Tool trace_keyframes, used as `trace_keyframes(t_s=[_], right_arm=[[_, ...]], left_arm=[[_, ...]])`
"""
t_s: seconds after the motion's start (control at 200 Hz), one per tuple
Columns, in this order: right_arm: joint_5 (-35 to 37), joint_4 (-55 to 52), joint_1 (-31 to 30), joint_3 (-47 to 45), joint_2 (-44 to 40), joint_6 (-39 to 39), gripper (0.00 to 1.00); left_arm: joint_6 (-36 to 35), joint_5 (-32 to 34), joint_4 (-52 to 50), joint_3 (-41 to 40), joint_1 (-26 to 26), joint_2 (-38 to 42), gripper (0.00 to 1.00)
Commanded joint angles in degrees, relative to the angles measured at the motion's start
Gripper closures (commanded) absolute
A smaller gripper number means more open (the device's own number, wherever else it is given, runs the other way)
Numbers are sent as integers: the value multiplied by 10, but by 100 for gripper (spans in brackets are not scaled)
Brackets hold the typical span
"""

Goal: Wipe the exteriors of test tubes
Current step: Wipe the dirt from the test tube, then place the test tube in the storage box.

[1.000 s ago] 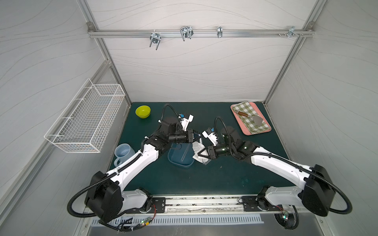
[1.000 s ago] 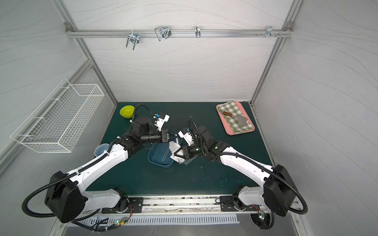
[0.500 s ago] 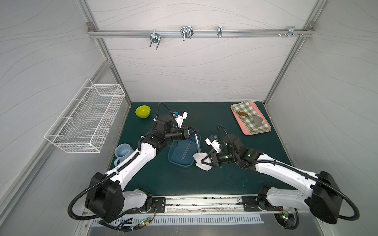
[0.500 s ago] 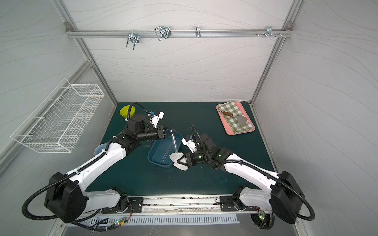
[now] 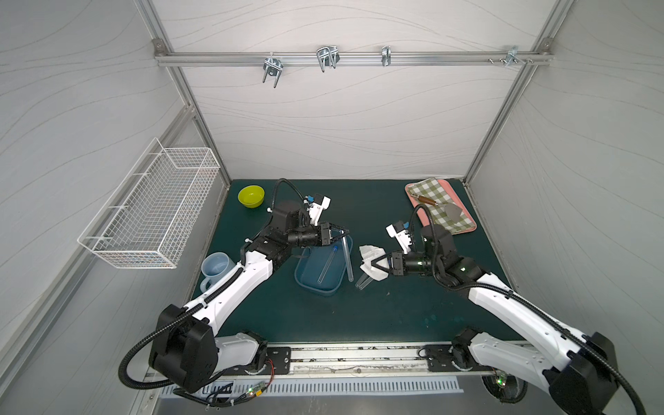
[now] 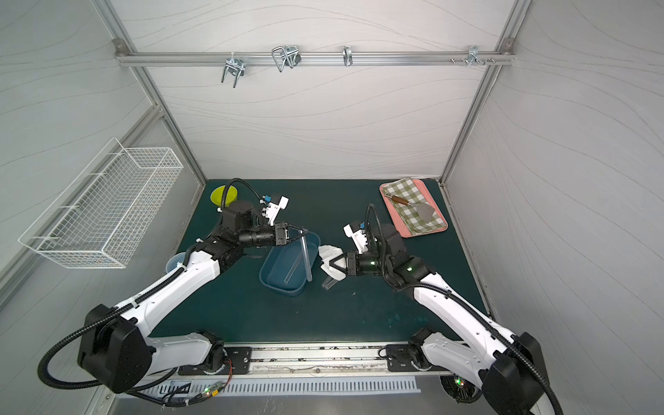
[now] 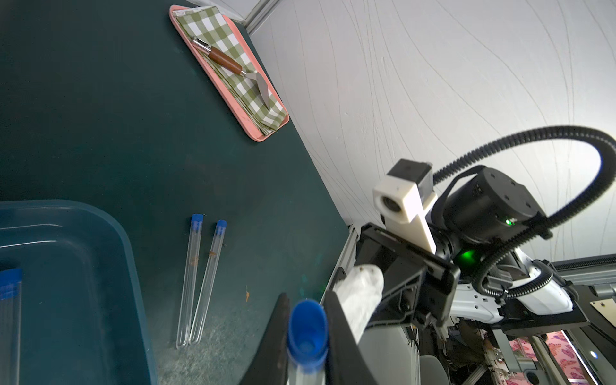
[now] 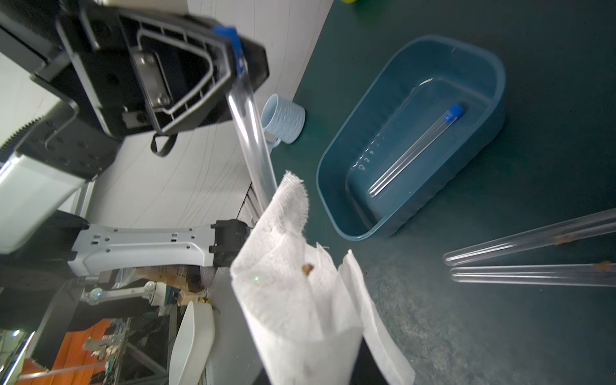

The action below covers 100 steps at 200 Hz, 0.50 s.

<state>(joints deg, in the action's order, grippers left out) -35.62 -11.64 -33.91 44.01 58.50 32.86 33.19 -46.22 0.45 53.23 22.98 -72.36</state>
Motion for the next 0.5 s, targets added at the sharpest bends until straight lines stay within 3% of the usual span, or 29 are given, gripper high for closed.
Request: trace_keyframes(t_s=[0.0,0.18,0.495], right_arm=[[-23,-44,33,20,-12,-19,81],[-25,-62,71,2,-38,-23,81],[-52,-75,122,-46,-91,-16,81]], left_arm=[[-31,-20,-4,30,-13,9,88],[-168,39,-182,95,-17,-14,88],[-308,180,-374,199,-31,-144,88]])
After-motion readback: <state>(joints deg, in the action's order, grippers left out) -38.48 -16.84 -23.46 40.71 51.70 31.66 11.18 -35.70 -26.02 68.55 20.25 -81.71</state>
